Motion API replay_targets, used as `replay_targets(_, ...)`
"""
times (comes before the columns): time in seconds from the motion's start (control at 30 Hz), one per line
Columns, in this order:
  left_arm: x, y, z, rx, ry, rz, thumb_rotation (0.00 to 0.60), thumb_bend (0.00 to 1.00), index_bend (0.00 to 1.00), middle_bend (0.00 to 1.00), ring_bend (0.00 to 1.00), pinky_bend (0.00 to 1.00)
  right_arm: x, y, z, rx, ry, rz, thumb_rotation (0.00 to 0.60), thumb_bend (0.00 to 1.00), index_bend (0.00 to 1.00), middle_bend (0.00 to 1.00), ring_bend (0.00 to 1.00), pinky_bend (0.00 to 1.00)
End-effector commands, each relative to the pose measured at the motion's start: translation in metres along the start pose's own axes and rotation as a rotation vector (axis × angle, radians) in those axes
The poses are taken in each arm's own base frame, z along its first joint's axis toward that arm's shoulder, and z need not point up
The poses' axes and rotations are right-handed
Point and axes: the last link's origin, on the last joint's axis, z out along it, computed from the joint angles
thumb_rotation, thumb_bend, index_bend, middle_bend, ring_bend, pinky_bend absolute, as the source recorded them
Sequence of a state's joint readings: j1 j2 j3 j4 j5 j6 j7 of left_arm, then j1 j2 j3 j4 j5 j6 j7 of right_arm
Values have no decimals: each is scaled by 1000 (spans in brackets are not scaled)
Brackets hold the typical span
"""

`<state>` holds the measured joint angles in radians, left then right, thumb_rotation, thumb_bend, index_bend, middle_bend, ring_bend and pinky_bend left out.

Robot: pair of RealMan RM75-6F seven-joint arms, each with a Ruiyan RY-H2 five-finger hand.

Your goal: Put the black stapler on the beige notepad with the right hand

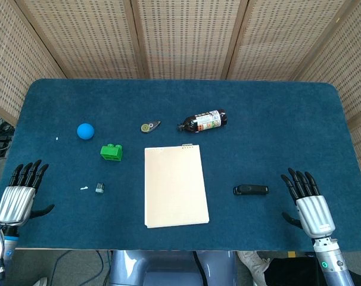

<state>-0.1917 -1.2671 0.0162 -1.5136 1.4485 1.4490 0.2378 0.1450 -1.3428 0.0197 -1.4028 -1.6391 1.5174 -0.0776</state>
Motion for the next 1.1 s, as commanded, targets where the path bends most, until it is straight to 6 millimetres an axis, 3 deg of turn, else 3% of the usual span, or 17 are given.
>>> replay_targets(0.03,0,-1,0,0,-2,-4,600,157,0,0,0,0,0,0,0,-2,-1,-3,600,200,101,0,0,0)
replay_targets(1.1,11,1,-7,-14,-7,-6,600,159,0,0,0,0,-1,-3,-4,2,-25,-1,600,200,112,0,0,1)
